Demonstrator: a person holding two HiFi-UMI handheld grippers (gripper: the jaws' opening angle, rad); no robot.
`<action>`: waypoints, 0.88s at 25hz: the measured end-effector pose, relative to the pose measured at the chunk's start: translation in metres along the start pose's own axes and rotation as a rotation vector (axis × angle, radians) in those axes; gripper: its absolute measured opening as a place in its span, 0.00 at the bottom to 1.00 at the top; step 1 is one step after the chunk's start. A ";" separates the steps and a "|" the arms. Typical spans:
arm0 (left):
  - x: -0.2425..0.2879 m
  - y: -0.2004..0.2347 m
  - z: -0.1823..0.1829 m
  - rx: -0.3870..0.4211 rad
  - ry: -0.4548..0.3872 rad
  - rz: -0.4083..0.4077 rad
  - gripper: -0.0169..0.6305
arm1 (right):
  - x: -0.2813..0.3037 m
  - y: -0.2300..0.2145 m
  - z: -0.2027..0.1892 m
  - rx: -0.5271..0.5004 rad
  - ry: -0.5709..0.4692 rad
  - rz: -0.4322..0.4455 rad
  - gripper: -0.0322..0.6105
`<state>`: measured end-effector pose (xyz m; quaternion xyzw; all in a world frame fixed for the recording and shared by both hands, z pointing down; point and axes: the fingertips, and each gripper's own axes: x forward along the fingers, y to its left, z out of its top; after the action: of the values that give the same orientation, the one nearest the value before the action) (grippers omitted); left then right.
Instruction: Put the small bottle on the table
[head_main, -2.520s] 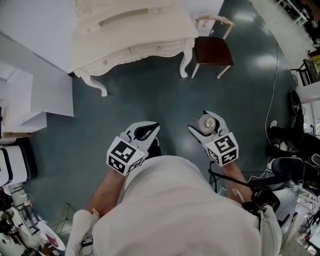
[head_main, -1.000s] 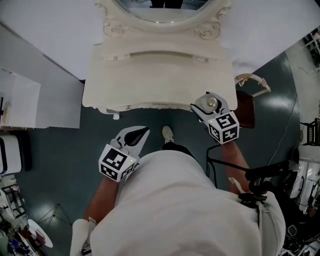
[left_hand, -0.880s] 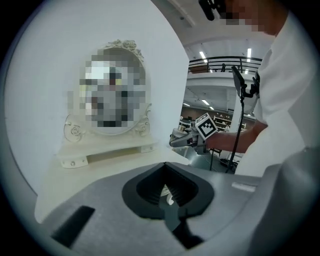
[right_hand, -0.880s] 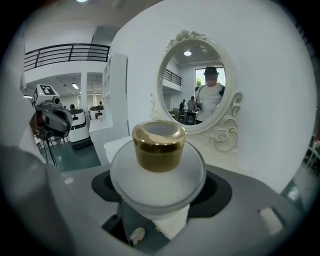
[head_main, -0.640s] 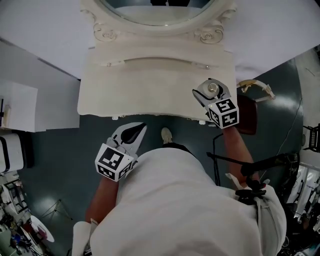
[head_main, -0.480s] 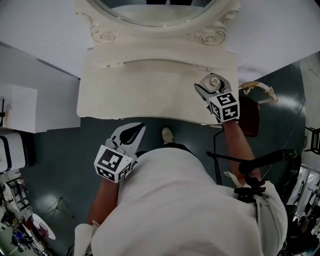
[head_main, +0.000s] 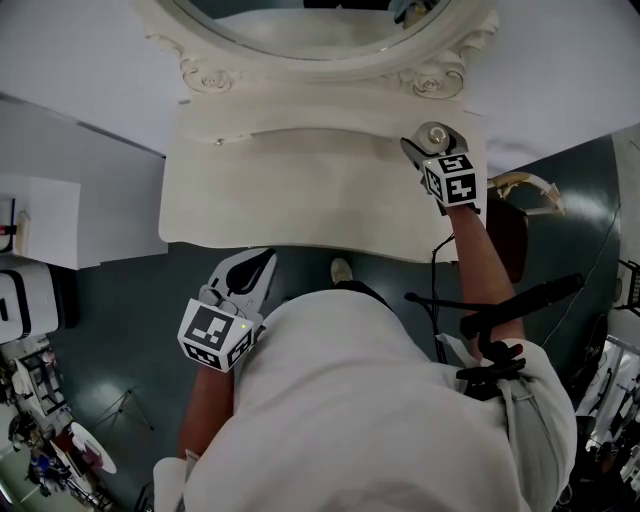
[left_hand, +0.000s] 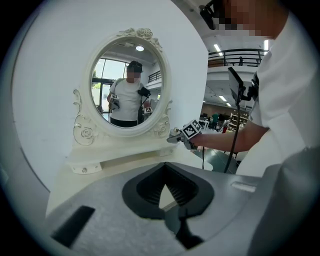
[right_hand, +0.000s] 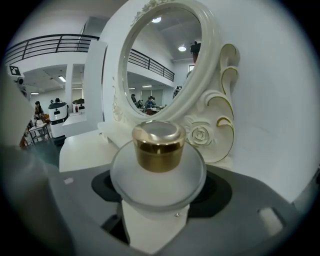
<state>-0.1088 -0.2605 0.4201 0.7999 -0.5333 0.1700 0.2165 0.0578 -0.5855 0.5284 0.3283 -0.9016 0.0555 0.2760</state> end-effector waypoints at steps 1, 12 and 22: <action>0.001 0.003 0.001 -0.006 0.001 0.007 0.03 | 0.007 -0.005 0.000 0.002 0.004 -0.005 0.58; 0.014 0.021 0.002 -0.036 0.041 0.050 0.03 | 0.065 -0.052 -0.009 0.030 0.037 -0.050 0.58; 0.026 0.031 0.008 -0.042 0.055 0.063 0.03 | 0.092 -0.073 -0.018 0.052 0.060 -0.082 0.58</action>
<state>-0.1277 -0.2955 0.4317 0.7730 -0.5555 0.1875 0.2423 0.0534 -0.6886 0.5870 0.3702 -0.8770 0.0775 0.2964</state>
